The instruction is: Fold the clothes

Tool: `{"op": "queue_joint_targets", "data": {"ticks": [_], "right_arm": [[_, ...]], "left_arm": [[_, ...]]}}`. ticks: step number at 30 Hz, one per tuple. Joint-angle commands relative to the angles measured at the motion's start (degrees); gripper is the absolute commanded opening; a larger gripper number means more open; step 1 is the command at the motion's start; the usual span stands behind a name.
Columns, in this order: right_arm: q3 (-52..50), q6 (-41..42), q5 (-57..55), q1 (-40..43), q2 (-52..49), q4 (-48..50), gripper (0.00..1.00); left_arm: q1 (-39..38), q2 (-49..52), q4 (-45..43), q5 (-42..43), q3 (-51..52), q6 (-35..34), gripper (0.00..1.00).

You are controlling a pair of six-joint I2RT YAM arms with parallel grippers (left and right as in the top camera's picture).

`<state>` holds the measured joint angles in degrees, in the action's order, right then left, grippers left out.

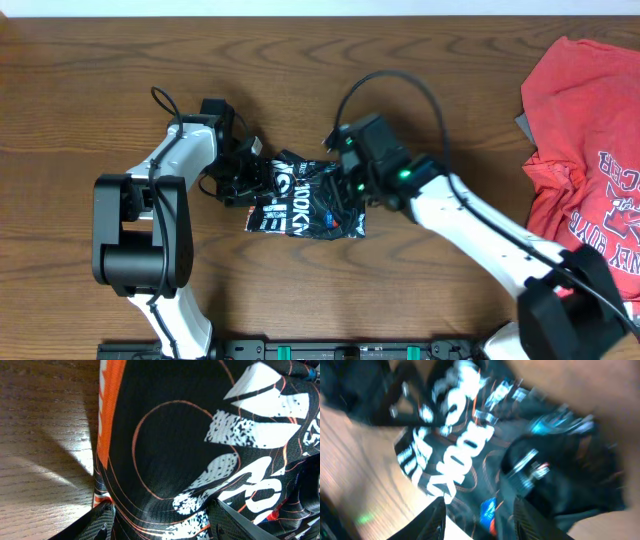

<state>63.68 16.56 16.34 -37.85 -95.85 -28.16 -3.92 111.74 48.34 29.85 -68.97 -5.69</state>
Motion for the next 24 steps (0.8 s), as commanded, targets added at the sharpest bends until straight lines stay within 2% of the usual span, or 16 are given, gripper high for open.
{"op": "queue_joint_targets", "data": {"ticks": [1, 8, 13, 16, 17, 20, 24], "right_arm": [[-0.04, -1.44, -3.37, -2.12, -4.15, -0.61, 0.44], [-0.04, -1.16, -9.27, -2.84, -8.96, -1.07, 0.4], [-0.04, 0.59, -10.27, -2.82, -8.9, -3.06, 0.11], [-0.04, 6.78, -13.31, -2.47, -8.9, -7.41, 0.01], [-0.04, 9.79, -14.95, -2.29, -8.9, -9.68, 0.01], [-0.04, 18.95, -19.76, -1.62, -8.9, -17.09, 0.09], [-0.04, 22.43, -20.33, -1.53, -8.81, -21.62, 0.14]], "left_arm": [[-0.09, 0.68, 0.39, -0.98, 1.53, 0.94, 0.63], [-0.09, 0.68, 0.39, -0.98, 1.53, 0.94, 0.63], [-0.09, 0.68, 0.39, -0.98, 1.53, 0.94, 0.63], [-0.09, 0.68, 0.39, -0.98, 1.53, 0.94, 0.63], [-0.09, 0.68, 0.39, -0.98, 1.53, 0.94, 0.63], [-0.09, 0.68, 0.39, -0.98, 1.53, 0.94, 0.63], [-0.09, 0.68, 0.39, -0.98, 1.53, 0.94, 0.63]]}}
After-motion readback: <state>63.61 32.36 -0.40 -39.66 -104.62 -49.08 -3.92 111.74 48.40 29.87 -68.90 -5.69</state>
